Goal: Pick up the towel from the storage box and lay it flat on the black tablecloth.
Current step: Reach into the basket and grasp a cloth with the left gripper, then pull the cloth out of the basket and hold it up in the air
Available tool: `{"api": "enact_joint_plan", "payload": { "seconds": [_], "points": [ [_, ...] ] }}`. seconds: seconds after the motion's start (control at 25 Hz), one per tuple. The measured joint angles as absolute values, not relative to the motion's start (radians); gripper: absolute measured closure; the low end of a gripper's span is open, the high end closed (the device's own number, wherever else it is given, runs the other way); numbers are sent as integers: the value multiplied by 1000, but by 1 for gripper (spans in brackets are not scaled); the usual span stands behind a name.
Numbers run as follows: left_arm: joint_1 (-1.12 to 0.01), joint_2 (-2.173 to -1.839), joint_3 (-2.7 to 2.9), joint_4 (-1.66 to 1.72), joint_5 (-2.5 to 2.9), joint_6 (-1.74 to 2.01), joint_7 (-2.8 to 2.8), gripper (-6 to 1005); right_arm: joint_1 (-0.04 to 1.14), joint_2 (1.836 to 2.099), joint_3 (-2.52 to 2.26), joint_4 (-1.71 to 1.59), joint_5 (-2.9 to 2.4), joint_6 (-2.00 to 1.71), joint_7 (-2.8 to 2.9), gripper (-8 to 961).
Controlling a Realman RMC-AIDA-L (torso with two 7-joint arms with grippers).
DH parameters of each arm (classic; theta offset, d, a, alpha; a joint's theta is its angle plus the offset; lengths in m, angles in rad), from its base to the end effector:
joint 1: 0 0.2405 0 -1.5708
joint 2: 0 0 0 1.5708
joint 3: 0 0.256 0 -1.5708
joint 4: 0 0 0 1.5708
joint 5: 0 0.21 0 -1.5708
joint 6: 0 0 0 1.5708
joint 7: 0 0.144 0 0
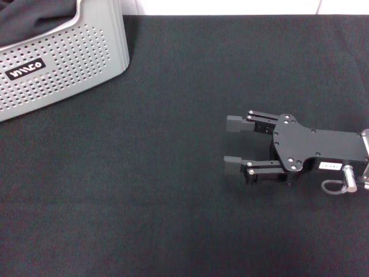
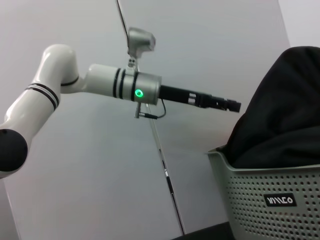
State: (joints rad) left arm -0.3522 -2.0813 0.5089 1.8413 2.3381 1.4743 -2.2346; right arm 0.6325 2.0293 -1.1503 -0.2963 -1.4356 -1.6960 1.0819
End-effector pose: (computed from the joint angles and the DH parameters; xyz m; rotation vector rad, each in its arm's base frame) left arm -0.2414 0.3105 0.2386 -1.8424 -0.7639 -0.2041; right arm 0.2043 0.3057 -0.0402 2.8762 -0.3382 -1.2138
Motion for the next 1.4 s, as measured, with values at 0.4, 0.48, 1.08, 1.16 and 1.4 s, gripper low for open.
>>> {"api": "enact_joint_plan", "payload": {
  "seconds": [0.4,0.48,1.08,1.16,1.4],
  "points": [
    [-411,-2074,517,1711,2416,1396,-2217,365,606,2029,-1150,-296,-1404,-1696,1071,126],
    [-418,-2075,518,1686,2419,1387,-2212,365,603,2029,-1152,-296,-1396,-1696,1068,126],
    [-421,-2068,518,1626,2409,1389,-2186,676,596,2029,-1153,-296,-1383,-1697,1055,126],
    [-419,-2069,514,1637,2402,1389,-2187,770,593,2029,-1153,-295,-1383,-1698,1055,126],
    [-374,-2066,484,1699,2222,1386,-2188,964,578,2029,-1146,-295,-1381,-1703,1054,126]
  ]
}}
